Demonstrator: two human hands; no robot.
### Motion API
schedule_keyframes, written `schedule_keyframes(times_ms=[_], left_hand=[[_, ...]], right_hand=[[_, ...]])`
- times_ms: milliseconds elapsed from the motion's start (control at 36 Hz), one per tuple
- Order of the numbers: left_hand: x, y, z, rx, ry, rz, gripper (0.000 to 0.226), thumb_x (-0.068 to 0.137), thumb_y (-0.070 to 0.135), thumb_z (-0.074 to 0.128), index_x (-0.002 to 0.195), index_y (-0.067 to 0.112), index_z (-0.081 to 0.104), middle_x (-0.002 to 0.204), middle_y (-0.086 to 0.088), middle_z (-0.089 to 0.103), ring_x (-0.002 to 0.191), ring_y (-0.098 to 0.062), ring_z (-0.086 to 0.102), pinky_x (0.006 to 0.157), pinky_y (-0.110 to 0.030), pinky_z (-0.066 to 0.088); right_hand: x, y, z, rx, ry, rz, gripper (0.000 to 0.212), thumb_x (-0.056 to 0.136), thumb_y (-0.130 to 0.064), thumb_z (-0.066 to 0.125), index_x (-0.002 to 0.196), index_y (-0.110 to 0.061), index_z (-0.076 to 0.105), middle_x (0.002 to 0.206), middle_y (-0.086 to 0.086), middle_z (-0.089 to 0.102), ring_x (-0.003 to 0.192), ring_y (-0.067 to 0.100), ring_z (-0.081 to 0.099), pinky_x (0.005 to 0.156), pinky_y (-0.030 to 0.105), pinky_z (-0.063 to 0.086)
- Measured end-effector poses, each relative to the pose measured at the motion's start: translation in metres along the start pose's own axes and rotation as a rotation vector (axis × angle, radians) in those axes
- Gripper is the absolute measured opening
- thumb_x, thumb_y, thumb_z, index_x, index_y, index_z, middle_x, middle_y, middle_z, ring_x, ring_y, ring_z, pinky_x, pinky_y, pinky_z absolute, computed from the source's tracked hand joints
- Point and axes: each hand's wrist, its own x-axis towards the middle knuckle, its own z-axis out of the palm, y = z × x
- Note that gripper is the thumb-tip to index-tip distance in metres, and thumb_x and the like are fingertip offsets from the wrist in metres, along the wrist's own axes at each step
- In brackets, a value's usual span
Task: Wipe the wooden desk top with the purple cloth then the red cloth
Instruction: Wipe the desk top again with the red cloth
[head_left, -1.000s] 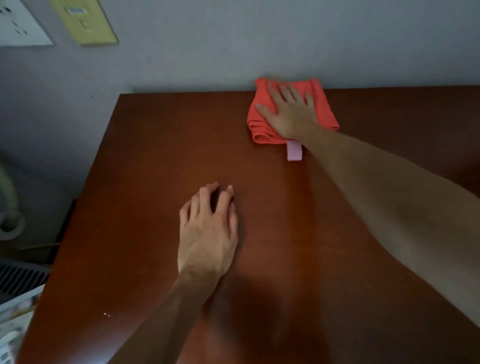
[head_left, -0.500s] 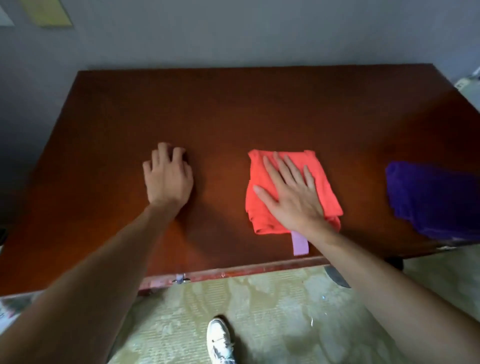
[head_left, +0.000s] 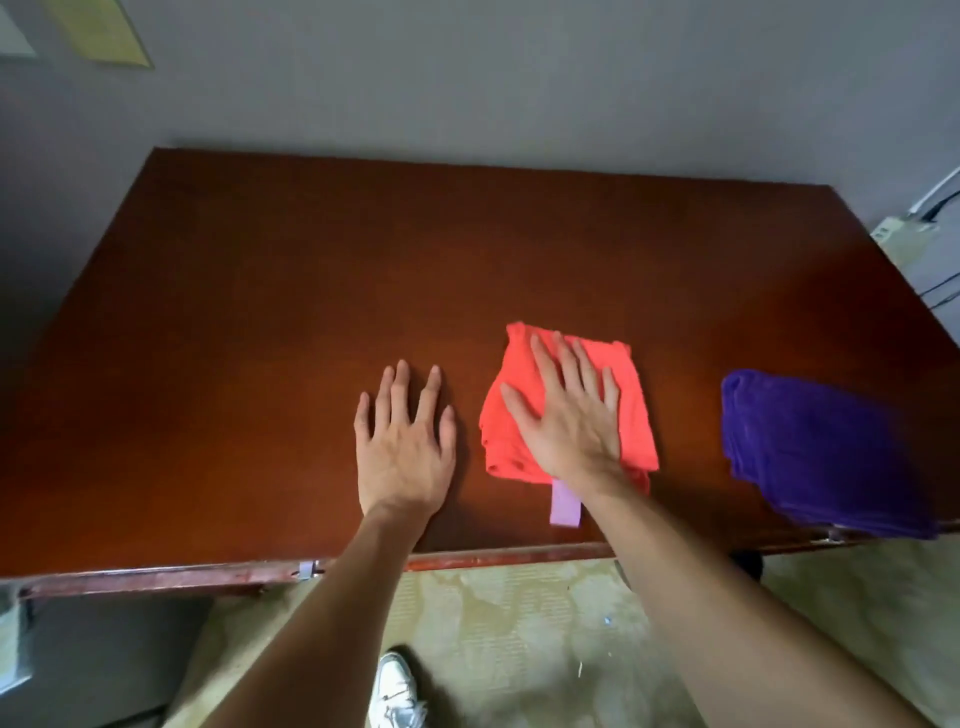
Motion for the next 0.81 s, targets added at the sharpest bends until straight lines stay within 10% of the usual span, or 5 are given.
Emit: schedule_keyframes(times_ms=[806], left_hand=[[0.002, 0.001, -0.003, 0.06, -0.032, -0.031, 0.055, 0.102, 0.044, 0.036, 0.156, 0.035, 0.026, 0.163, -0.003, 0.025, 0.153, -0.014, 0.014, 0.12, -0.044, 0.022]], right_hand=[[0.357, 0.025, 0.03, 0.07, -0.034, -0.142, 0.084, 0.092, -0.074, 0.022, 0.16, -0.026, 0.025, 0.165, 0.011, 0.028, 0.151, 0.031, 0.026, 0.121, 0.057, 0.014]])
